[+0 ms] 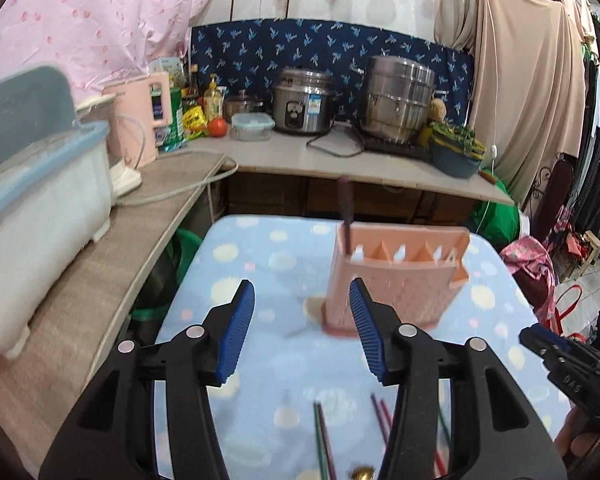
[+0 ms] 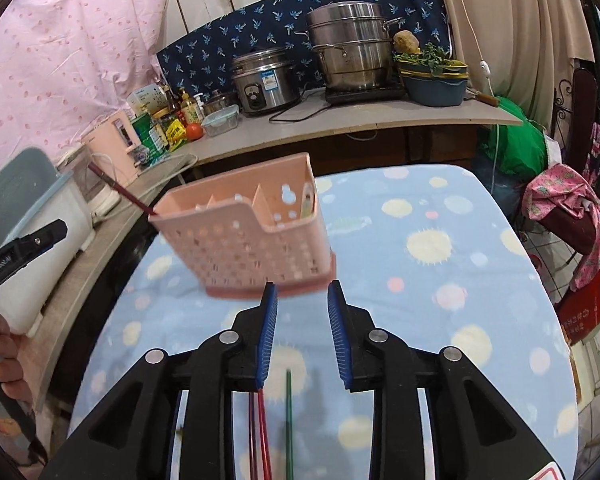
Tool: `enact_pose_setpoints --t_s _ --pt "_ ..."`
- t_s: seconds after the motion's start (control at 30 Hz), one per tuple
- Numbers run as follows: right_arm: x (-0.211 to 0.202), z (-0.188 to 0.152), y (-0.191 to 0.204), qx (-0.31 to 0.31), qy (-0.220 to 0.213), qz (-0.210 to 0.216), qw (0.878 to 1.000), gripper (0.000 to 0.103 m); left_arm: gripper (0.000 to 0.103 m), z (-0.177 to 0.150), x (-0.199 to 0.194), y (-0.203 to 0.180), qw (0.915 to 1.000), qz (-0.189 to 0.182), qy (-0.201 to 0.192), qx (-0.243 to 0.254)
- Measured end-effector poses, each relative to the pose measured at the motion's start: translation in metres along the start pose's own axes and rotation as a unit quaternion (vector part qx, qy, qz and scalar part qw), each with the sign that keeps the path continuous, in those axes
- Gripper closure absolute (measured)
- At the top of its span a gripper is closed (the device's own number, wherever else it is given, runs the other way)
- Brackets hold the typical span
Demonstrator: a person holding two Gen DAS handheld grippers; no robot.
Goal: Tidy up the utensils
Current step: 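Move both open tools back to the utensils on the table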
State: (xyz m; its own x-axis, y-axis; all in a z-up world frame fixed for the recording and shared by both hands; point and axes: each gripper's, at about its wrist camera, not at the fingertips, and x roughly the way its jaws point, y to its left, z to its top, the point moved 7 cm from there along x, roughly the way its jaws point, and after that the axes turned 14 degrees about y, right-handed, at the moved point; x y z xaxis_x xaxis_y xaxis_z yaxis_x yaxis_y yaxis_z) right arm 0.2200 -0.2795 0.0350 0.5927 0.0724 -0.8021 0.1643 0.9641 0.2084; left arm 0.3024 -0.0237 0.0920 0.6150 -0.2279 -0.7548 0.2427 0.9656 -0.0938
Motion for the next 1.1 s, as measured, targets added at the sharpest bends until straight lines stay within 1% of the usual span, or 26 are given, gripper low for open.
enact_pose_setpoints --t_s 0.3,0.47,0.6,0.7,0.83,1.1 --pt "-0.014 -0.102 -0.009 -0.003 0.041 -0.021 0.999 0.074 0.056 -0.106 0.001 0.018 0.9976 0.001 0.067 -0.017" --pt "-0.012 -0.151 -0.008 0.002 0.072 -0.017 0.997 0.074 0.056 -0.152 0.001 0.02 0.9953 0.002 0.094 -0.022" --pt "-0.009 -0.182 -0.004 -0.007 0.086 -0.022 0.996 0.074 0.056 -0.184 -0.001 0.019 0.9942 0.007 0.105 -0.018" --pt "-0.01 -0.199 0.001 -0.014 0.09 -0.024 0.996 0.074 0.056 -0.202 -0.004 0.015 0.9941 0.017 0.107 -0.008" --pt "-0.01 -0.214 0.001 -0.008 0.095 -0.021 0.995 0.074 0.056 -0.219 -0.008 0.011 0.9937 0.021 0.11 0.006" --pt "-0.005 -0.216 0.0 0.002 0.097 -0.017 0.995 0.074 0.056 -0.241 -0.003 0.003 0.9913 0.007 0.132 0.004"
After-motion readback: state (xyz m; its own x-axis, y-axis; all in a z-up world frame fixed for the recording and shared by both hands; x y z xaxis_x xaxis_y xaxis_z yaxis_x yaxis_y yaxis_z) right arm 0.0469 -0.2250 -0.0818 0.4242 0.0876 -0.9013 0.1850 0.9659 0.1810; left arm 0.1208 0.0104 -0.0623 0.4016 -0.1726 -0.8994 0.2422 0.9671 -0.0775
